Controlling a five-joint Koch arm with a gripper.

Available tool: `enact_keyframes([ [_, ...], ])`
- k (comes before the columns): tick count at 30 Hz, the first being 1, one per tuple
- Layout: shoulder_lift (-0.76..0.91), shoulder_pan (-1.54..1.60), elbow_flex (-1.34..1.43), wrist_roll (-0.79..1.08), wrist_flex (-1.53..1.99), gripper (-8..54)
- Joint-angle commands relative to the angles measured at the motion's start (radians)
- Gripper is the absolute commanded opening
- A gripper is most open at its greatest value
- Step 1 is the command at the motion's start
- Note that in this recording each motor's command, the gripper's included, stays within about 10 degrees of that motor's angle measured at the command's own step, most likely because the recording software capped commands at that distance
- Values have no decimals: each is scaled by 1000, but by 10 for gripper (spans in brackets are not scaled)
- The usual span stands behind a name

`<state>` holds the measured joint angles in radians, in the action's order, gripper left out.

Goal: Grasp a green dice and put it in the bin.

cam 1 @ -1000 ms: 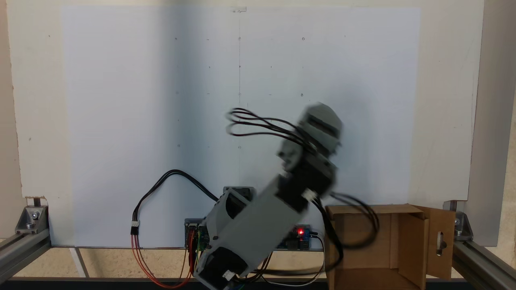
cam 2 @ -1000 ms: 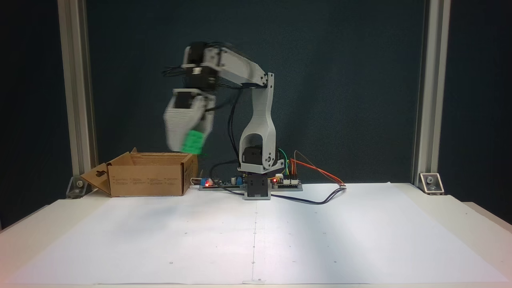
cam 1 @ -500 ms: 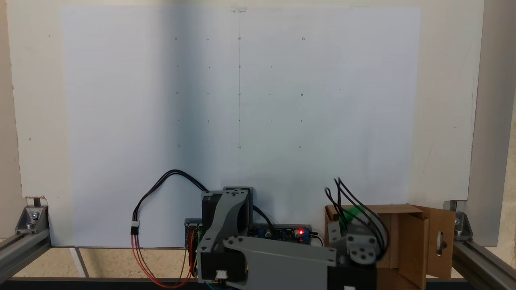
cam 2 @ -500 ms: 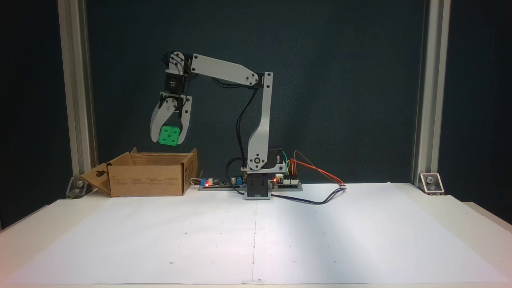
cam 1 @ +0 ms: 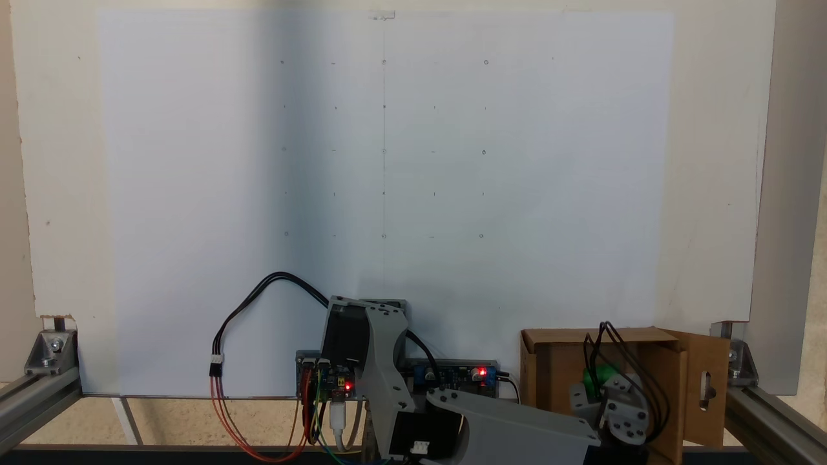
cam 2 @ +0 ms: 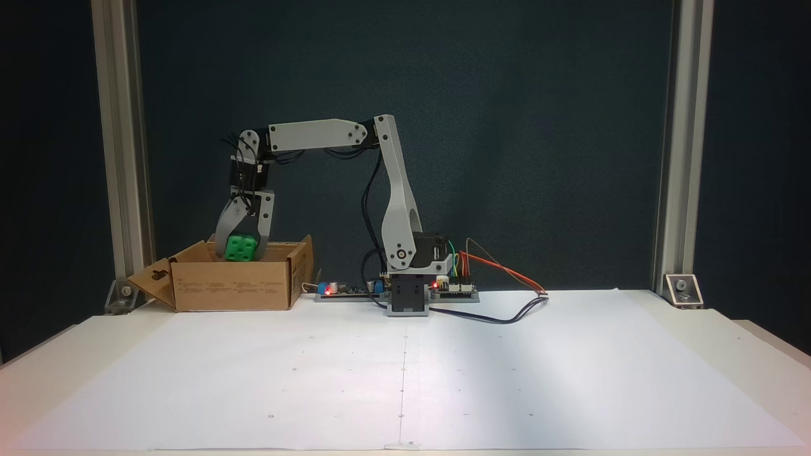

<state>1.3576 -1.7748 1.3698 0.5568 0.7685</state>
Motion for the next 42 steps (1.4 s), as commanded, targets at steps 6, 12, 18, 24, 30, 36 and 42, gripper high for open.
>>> enact_keyframes([
  [6,5,-54,-28,89,18,328],
  [12,6,-69,-28,87,21,410],
  [18,6,-18,-28,77,21,418],
  [24,12,169,-28,-69,2,435],
  [30,98,428,-29,-320,-80,436],
  [36,319,684,-28,-572,-83,441],
  [42,453,1048,-28,-657,-84,448],
])
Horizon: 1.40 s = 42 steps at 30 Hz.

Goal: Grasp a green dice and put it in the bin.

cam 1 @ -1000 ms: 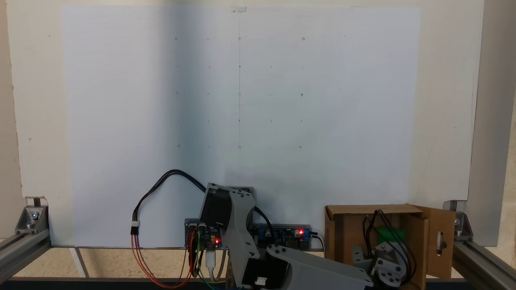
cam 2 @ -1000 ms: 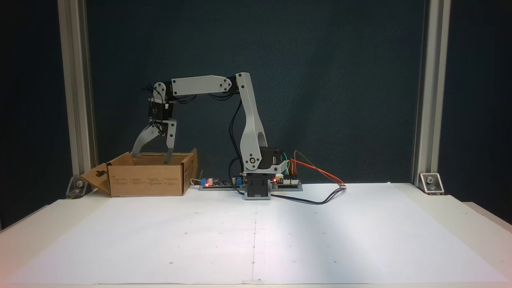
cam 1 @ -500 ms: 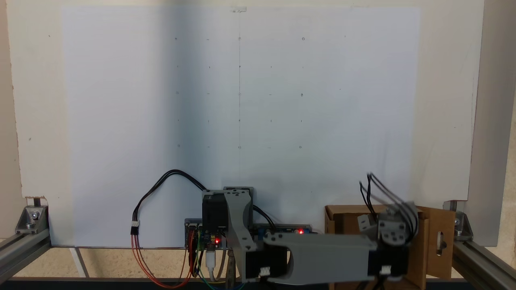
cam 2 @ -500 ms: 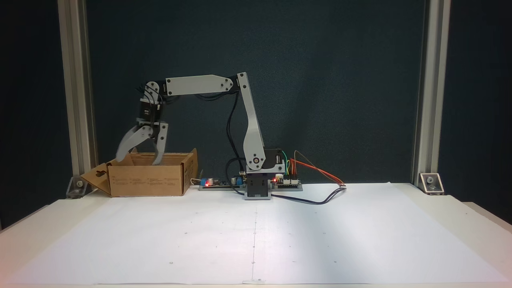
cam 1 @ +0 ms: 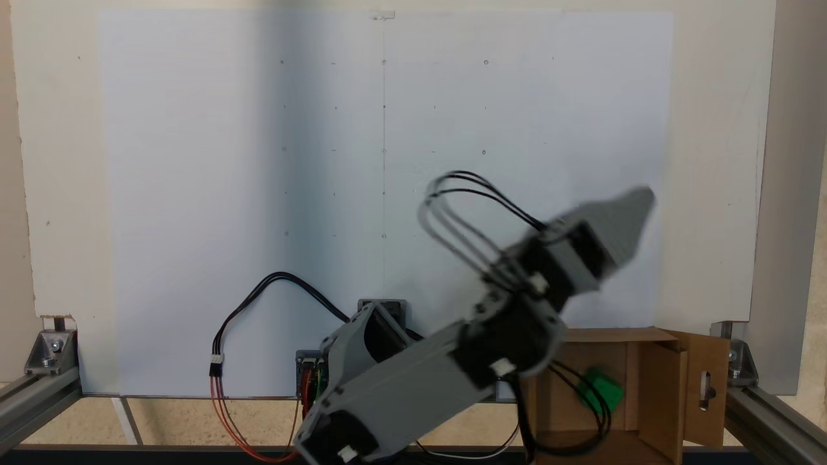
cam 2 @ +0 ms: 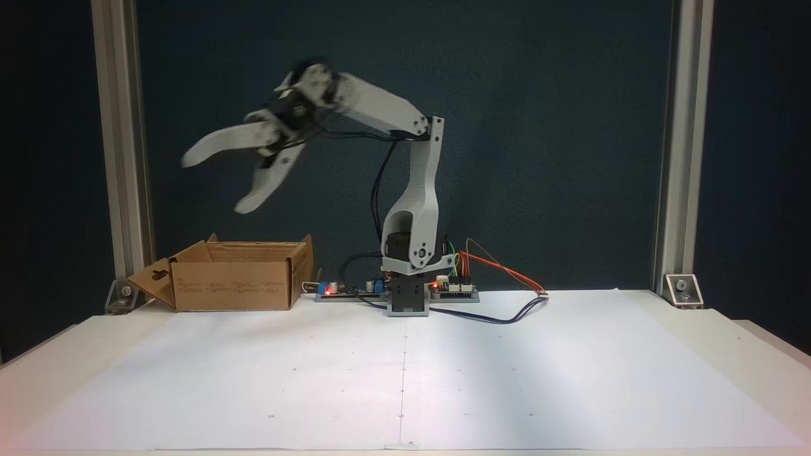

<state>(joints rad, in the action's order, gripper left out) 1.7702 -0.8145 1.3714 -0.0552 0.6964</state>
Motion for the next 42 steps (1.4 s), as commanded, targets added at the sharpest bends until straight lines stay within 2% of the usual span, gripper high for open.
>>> enact_keyframes([
  [1,51,152,-29,-49,-15,454],
  [9,143,509,61,-51,-317,457],
  [15,284,617,385,-37,-587,455],
  [25,588,621,899,-37,-1017,453],
  [42,600,624,1371,-25,-1725,438],
])
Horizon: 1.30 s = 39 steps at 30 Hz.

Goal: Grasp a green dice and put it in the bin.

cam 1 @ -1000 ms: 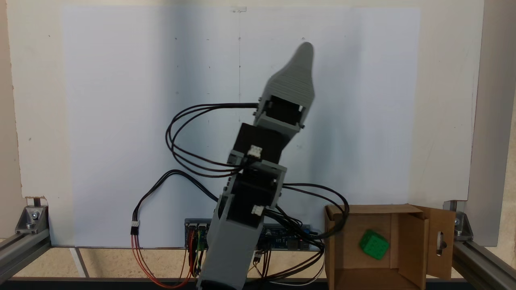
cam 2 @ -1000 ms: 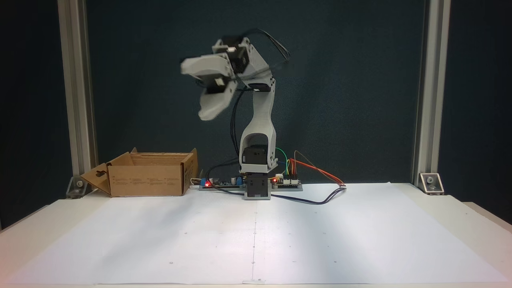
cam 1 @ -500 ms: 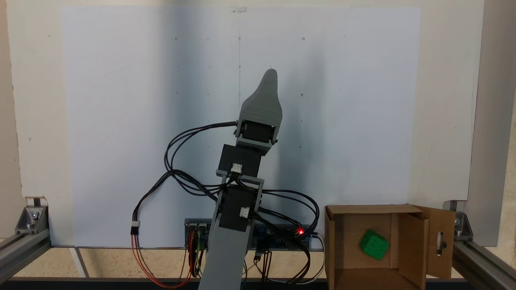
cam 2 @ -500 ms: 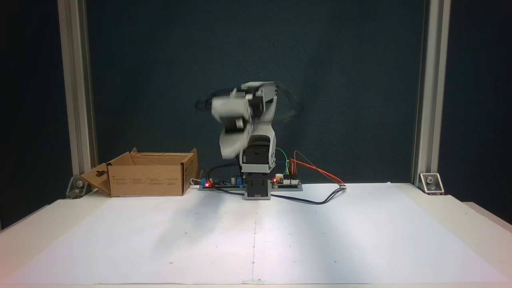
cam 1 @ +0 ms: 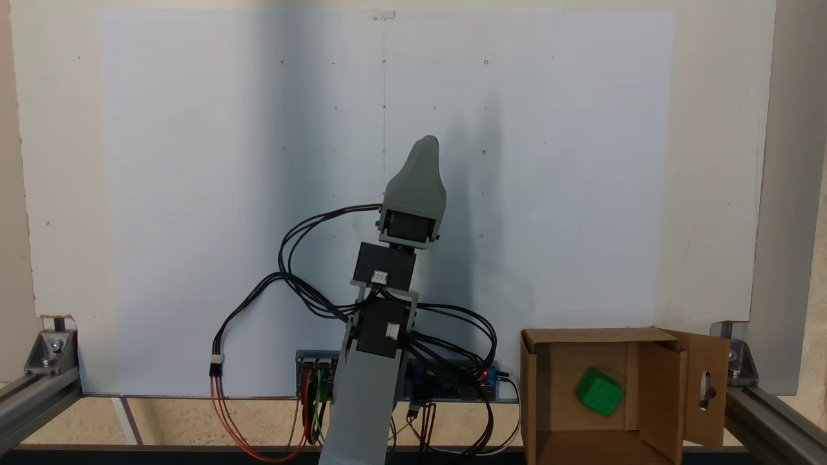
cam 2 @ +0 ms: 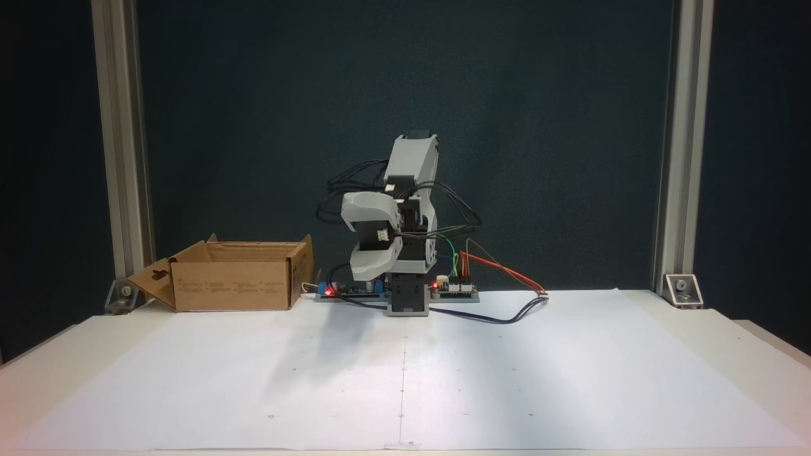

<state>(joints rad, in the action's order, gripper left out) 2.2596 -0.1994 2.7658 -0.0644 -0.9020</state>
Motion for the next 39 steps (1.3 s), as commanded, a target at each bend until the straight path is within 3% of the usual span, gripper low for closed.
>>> enact_keyframes([
  [1,110,9,-5,-15,-167,438],
  [12,110,163,161,-15,-591,438],
  [26,110,164,364,-15,-647,439],
  [39,109,155,364,-12,-646,441],
])
